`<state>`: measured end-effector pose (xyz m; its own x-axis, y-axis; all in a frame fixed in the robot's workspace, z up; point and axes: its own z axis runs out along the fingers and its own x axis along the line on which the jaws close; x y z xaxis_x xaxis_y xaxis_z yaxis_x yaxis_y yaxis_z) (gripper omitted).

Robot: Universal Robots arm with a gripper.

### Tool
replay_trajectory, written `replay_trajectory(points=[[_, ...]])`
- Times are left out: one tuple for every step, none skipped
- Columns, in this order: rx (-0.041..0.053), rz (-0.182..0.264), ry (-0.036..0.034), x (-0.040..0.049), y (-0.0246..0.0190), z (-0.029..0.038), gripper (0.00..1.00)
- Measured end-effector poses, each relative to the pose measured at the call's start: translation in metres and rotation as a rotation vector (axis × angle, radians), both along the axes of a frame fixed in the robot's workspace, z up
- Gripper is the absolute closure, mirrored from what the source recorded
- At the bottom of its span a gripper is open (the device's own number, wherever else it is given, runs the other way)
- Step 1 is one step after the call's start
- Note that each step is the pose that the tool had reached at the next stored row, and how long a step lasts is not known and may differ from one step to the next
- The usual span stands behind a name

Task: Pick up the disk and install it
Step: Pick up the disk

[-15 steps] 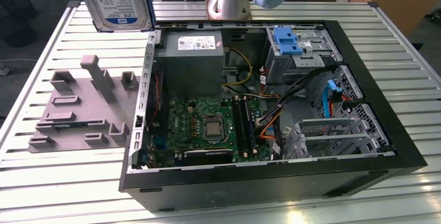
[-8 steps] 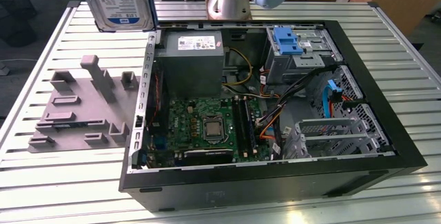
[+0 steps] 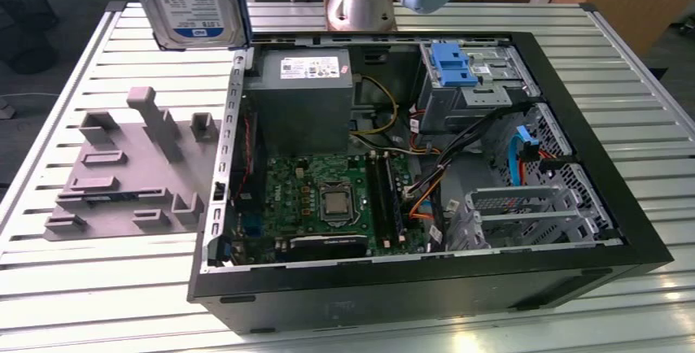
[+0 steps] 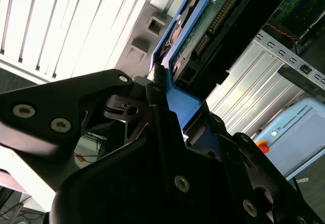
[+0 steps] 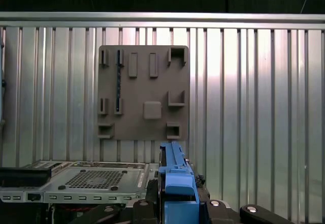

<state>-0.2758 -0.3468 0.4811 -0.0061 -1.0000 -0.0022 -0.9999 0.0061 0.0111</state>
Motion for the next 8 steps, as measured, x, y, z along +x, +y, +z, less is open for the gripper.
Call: replay_trajectory(points=[[0.0001,0.0,-0.0001,0.0005,0.0,-0.0001,0.64],[0.0,0.0,0.0,0.001,0.0,0.0,0.64],[0.0,0.0,0.0,0.0014,0.0,0.0,0.64],[0.0001,0.0,-0.0001,0.0018,0.0,0.0,0.64],[0.0001,0.0,-0.0001,0.0022,0.0,0.0,0.64],[0.0,0.0,0.0,0.0026,0.0,0.0,0.64],[0.0,0.0,-0.0001,0.0031,0.0,0.0,0.64],[0.0,0.0,0.0,0.0035,0.0,0.0,0.64]])
